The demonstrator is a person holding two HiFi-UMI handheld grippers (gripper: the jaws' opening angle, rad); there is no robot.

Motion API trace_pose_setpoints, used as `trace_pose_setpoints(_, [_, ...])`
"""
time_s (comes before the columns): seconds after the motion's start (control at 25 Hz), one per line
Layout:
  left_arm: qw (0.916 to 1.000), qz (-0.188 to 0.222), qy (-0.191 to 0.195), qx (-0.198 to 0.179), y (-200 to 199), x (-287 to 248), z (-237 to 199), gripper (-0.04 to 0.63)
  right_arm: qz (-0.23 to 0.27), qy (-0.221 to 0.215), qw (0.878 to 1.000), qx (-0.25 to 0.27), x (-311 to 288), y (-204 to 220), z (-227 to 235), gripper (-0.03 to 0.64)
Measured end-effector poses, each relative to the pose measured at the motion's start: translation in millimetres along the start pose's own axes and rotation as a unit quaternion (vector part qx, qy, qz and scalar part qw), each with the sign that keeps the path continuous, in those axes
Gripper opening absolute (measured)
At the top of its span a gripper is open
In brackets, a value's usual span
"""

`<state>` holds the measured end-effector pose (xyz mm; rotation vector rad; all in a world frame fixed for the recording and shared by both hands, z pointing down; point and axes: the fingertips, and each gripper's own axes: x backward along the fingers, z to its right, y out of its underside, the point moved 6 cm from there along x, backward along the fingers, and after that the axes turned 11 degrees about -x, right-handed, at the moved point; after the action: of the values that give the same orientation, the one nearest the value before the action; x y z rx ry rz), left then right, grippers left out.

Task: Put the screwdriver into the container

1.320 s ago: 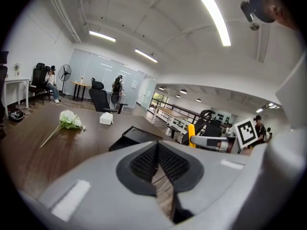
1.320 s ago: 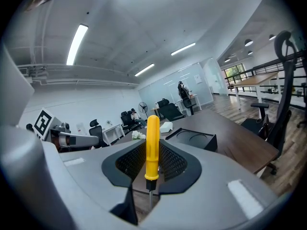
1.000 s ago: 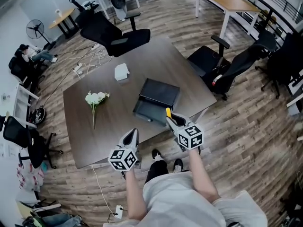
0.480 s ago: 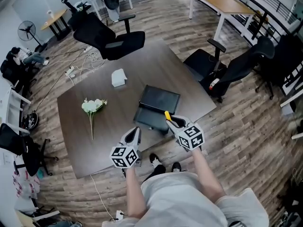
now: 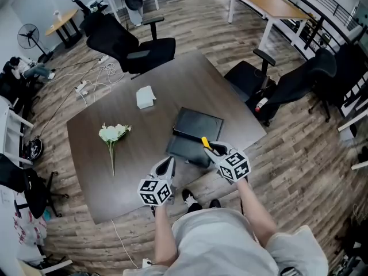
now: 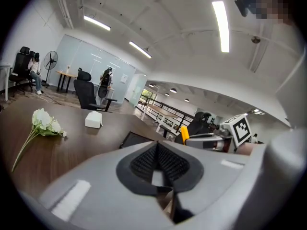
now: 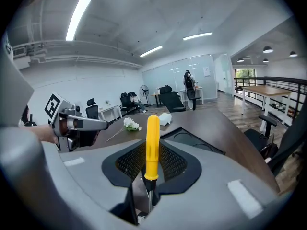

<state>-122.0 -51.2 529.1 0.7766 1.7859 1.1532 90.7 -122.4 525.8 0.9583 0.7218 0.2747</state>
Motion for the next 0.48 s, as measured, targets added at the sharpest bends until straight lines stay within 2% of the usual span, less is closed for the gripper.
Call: trace_pose_setpoints(0.48, [0.9989, -0.023, 0.04, -0.002, 3.4, -23.4, -26.9, 0.054, -0.031, -0.005, 0.999, 0.009, -45.0, -2.4, 0.5, 0.081])
